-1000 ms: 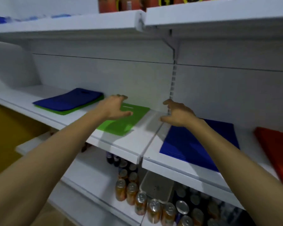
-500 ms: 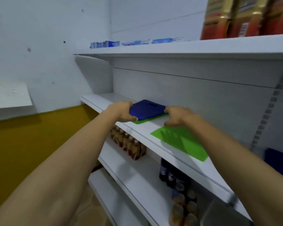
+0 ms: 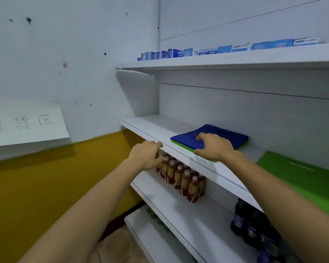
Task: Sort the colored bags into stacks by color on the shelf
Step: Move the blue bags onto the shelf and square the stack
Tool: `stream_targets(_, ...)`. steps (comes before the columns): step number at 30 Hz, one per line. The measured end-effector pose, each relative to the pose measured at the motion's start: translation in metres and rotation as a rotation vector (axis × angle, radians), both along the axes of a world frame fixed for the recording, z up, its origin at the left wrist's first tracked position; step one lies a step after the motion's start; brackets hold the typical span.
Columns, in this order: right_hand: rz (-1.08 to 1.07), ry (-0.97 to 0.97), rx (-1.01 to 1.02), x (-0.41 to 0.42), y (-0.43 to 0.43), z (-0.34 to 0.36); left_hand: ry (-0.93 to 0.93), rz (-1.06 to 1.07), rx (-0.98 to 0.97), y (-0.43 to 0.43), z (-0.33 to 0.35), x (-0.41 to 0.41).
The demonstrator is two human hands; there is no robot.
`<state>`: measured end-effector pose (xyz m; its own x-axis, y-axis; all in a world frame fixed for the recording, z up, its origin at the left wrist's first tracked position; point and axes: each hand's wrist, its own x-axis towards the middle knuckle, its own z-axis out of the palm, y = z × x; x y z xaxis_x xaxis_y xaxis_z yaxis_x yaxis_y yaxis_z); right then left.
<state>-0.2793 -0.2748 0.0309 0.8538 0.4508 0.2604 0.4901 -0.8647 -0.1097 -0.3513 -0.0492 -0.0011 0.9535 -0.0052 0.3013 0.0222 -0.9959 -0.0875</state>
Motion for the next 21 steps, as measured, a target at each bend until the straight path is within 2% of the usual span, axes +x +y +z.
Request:
stream_targets(7, -0.148, 0.015, 0.148, 0.037, -0.010, -0.011, -0.032, -0.142, -0.044, -0.002, -0.014, 0.062)
stream_targets(12, -0.229, 0.051, 0.161, 0.083, -0.031, -0.021, -0.018, -0.241, -0.055, -0.020, -0.016, 0.123)
stream_targets(21, -0.353, 0.174, 0.274, 0.167, -0.061, -0.042, -0.015, -0.298, -0.115, -0.045, -0.015, 0.228)
